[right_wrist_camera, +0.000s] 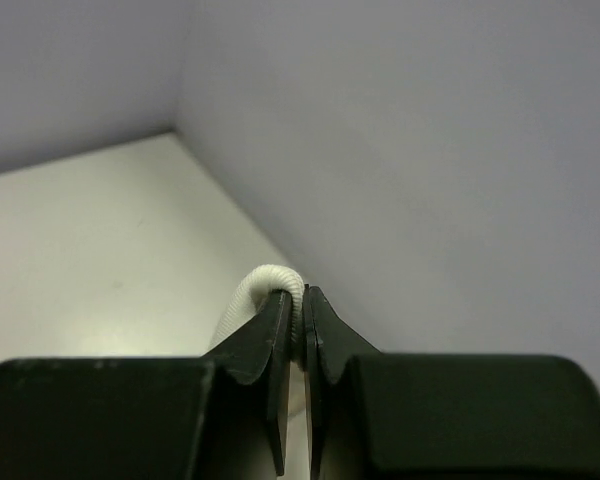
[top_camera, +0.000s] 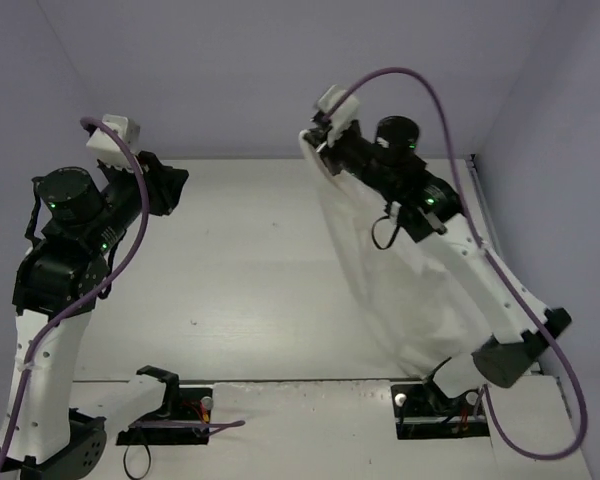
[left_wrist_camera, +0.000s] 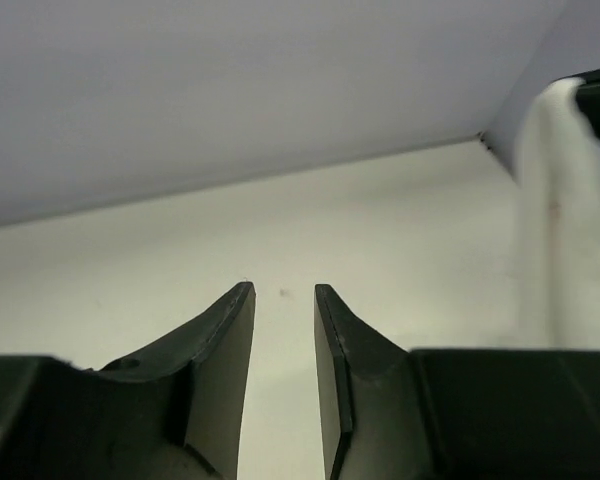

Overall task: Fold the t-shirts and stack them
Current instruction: Flatten out the tshirt

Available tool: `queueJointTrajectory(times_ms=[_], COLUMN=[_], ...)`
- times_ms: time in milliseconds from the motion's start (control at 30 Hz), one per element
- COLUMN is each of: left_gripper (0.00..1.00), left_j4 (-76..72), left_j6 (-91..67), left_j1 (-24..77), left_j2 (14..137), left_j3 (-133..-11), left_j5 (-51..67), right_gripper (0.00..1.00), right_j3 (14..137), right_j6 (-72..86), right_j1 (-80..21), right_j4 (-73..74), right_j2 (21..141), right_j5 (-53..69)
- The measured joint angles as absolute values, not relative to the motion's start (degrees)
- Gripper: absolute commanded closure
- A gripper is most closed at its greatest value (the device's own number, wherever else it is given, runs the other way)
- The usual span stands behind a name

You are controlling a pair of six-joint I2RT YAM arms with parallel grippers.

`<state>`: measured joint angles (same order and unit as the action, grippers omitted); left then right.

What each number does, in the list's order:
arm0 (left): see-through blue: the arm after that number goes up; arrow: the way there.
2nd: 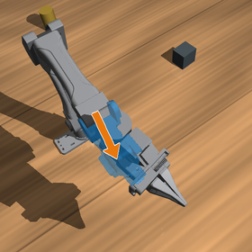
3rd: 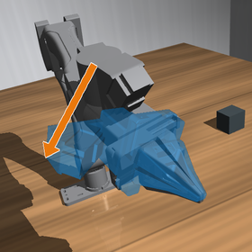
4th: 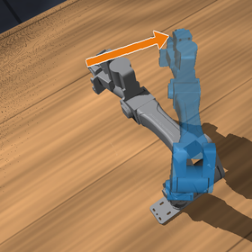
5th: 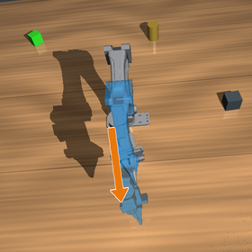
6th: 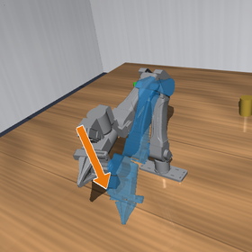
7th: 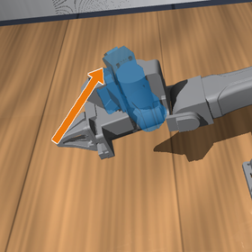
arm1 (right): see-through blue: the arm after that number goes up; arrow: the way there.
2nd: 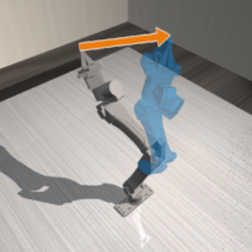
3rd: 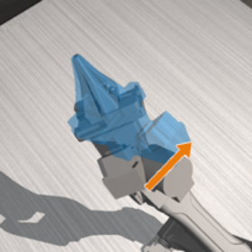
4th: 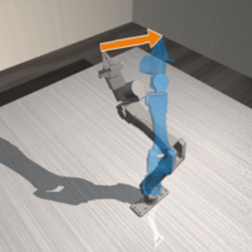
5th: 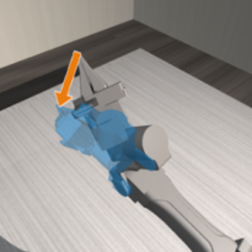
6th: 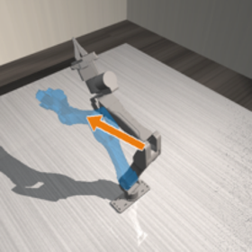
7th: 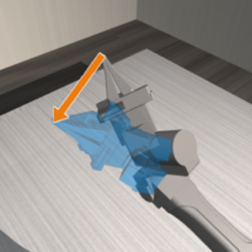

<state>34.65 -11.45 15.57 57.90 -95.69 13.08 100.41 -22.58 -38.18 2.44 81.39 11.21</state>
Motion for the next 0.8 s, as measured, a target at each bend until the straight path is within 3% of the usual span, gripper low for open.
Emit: queueJointTrajectory(times_ms=[100,133,200,267,333,433,567,800], left_gripper=[0.63,0.61,0.59,0.52,0.47,0.42,0.39,0.39], left_j4=[35.89,36.02,36.97,37.88,38.65,39.03,39.14,32.73], left_j6=[-12.53,-12.77,-13.76,-14.76,-16.37,-20.05,-27.02,-42.25], left_j1=[15.57,15.57,15.57,15.57,15.57,15.55,15.55,17.36], left_j2=[55.9,54.69,52.47,51.0,50.1,50.04,54.88,70.37], left_j3=[-91.24,-89.44,-86.24,-82.82,-80.09,-75.61,-70.39,-60.04], left_j5=[10.03,8.83,6.44,3.53,1.21,-0.91,-1.65,0.28], right_gripper=[0.98,0.92,0.75,0.43,0.33,0.32,0.33,0.37], right_j3=[99.77,99.84,100.86,103.02,106.6,110.71,108.93,82.46], right_j6=[-20.61,-19.97,-18.72,-17.63,-16.33,-13.77,-10.15,-0.4], right_j1=[-38.56,-39.01,-40.27,-41.8,-42.81,-43.92,-43.08,-33.36], right_j4=[2.78,2.76,2.72,2.31,2.76,2.95,3.8,1.38], right_j2=[90.37,93.9,101.26,109.63,117.62,126.21,126.39,99.4], right_j5=[14.44,15.23,16.25,17.04,17.22,15.23,8.99,-6.46])
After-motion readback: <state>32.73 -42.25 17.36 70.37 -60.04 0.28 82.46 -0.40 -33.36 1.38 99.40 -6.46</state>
